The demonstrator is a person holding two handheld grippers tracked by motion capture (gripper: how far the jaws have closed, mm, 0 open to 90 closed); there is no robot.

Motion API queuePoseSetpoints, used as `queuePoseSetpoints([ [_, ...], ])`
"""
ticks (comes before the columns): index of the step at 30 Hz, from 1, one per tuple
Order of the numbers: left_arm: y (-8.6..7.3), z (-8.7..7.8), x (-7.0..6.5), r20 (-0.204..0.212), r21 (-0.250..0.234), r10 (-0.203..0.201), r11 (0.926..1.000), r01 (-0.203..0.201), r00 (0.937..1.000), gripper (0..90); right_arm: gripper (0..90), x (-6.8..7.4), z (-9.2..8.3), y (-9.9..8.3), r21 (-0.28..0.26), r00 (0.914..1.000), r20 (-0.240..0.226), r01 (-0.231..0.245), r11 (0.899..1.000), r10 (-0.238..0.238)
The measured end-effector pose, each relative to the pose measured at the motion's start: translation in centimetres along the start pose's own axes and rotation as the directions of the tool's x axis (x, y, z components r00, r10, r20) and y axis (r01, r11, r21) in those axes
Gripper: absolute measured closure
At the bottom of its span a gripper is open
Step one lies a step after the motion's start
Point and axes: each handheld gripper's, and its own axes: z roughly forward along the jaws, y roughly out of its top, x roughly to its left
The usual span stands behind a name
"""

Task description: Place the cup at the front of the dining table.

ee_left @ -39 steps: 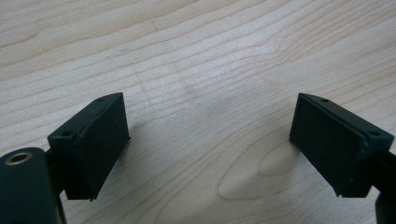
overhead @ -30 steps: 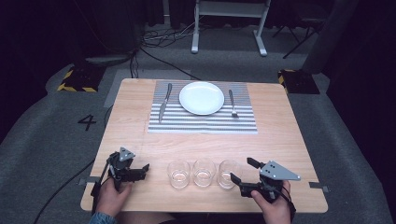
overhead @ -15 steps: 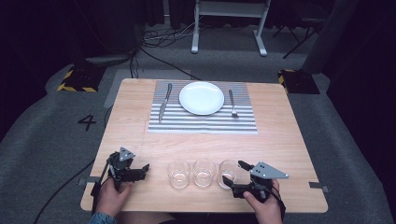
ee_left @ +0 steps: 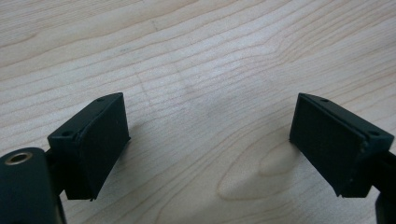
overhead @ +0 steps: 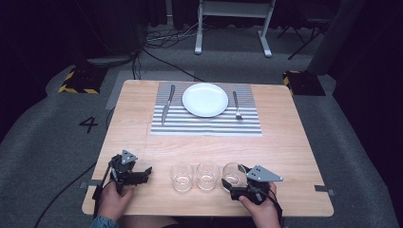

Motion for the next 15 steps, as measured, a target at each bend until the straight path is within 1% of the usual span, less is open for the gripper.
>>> queuePoseSetpoints([
  [3, 0.00, 0.00, 0.00, 0.000, 0.000, 0.000, 1.0000, 0.000, 1.0000, 11.9, 18.6, 0.45, -0.07, 0.07, 0.008, 0.9990, 0.037, 0.023, 1.000, -0.023],
  [7, 0.00, 0.00, 0.00, 0.000, 0.000, 0.000, 1.0000, 0.000, 1.0000, 11.9, 18.8, 0.80, -0.11, 0.28, 0.026, 0.9973, 0.072, 0.015, 1.000, -0.017],
  [11, 0.00, 0.00, 0.00, 0.000, 0.000, 0.000, 1.0000, 0.000, 1.0000, 11.9, 18.9, 0.95, -0.14, 0.47, 0.039, 0.9965, 0.083, 0.003, 0.999, -0.006],
  [12, 0.00, 0.00, 0.00, 0.000, 0.000, 0.000, 1.0000, 0.000, 1.0000, 11.8, 18.9, 0.85, -0.22, 0.53, 0.044, 0.9963, 0.085, 0.011, 0.999, -0.014],
  [13, 0.00, 0.00, 0.00, 0.000, 0.000, 0.000, 1.0000, 0.000, 1.0000, 11.9, 18.9, 0.86, -0.23, 0.59, 0.042, 0.9962, 0.086, 0.009, 0.999, -0.012],
  [15, 0.00, 0.00, 0.00, 0.000, 0.000, 0.000, 1.0000, 0.000, 1.0000, 11.8, 19.0, 0.70, -0.46, 0.81, 0.041, 0.9947, 0.102, 0.010, 0.999, -0.014],
])
